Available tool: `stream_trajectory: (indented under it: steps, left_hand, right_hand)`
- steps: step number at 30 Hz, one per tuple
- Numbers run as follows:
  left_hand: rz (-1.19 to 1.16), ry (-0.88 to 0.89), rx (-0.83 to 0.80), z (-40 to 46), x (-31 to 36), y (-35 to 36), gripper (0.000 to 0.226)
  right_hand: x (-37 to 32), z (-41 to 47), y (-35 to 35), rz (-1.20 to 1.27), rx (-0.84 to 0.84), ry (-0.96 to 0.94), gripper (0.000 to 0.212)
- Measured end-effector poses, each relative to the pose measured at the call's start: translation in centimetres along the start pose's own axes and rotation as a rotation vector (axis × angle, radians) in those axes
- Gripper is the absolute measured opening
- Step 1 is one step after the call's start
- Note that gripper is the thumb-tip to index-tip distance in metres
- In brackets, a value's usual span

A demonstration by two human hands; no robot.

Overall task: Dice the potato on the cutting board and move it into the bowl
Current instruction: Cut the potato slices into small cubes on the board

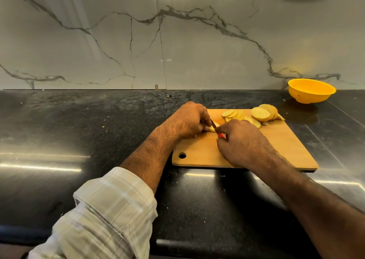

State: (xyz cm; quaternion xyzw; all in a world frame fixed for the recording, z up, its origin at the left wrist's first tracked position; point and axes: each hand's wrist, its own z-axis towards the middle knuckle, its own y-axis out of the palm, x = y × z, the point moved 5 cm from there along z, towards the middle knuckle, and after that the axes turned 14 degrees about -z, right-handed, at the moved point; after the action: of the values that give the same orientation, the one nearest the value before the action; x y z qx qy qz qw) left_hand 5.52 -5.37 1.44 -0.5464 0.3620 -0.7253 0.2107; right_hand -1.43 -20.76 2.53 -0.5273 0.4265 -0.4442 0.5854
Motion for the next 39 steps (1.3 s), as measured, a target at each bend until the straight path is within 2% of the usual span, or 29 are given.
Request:
stream_trajectory:
  steps: [12,16,20,27,35,39]
  left_hand:
    - [0.022,0.028,-0.011,0.1,0.3,-0.2,0.014]
    - [0.036,0.025,0.006,0.0,-0.1,-0.3,0.015]
    - [0.015,-0.009,-0.002,0.0,-0.7,-0.5,0.014]
    - [-0.006,0.012,0.007,-0.1,-0.5,-0.4,0.014]
    - [0.005,0.006,0.016,0.0,-0.3,-0.4,0.014]
    - [0.022,-0.001,0.026,-0.2,-0.2,-0.4,0.012]
  right_hand:
    - [-1.0,1.2,0.0,-0.018,-0.075,0.002,0.039]
    - [-0.7,0.8,0.5,-0.033,-0.012,0.002,0.031]
    - [0.1,0.3,-0.1,0.013,0.066,0.029,0.038]
    - [-0.7,0.3,0.4,-0.033,-0.041,0.017,0.042]
    - [-1.1,2.0,0.8,-0.001,-0.045,-0.013,0.042]
    - [-0.6,1.7,1.2,0.024,0.005,0.0,0.035]
